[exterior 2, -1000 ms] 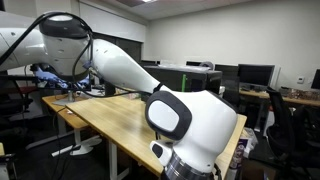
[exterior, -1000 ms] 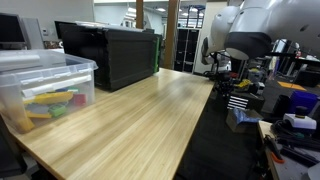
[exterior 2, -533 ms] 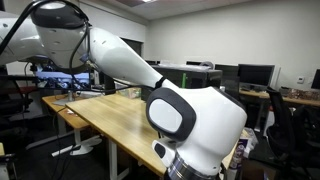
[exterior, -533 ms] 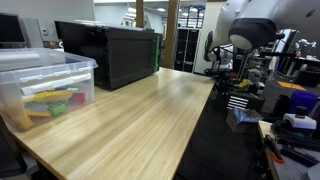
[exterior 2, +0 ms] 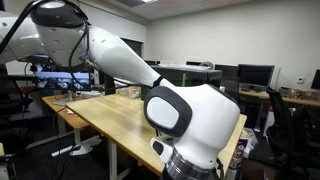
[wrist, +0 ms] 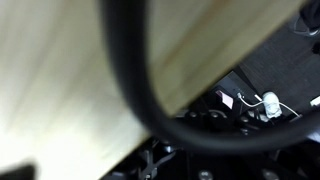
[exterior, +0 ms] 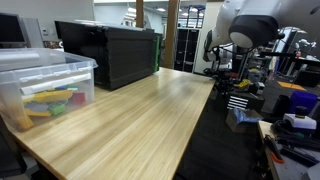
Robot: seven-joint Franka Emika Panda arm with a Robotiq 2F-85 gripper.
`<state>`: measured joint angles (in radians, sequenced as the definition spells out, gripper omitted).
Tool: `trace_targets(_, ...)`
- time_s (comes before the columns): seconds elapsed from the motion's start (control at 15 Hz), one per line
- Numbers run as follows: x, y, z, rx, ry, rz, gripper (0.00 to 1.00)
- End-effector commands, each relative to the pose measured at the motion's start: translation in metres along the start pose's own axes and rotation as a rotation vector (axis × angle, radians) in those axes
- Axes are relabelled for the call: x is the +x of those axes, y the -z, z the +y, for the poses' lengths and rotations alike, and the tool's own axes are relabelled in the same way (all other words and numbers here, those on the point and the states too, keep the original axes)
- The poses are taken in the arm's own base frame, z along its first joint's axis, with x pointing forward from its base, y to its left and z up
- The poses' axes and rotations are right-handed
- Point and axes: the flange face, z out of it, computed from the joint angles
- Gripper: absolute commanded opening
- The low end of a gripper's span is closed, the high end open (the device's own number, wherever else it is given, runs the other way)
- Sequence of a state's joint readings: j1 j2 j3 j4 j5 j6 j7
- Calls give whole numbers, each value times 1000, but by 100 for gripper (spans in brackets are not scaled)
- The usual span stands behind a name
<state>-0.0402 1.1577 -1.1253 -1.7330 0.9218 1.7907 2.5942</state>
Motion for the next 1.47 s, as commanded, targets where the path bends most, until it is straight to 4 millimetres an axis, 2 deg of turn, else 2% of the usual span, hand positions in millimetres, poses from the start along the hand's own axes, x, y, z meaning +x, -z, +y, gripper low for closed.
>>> trace_targets(0.0, 7, 4, 36, 16, 52, -45, 0)
trace_targets(0.47, 7, -9, 38, 48, 76, -16, 0)
trace_targets(1.2, 1, -25, 27, 53, 60, 17, 0)
trace_targets(1.4, -3, -19, 25, 42, 52, 16, 0)
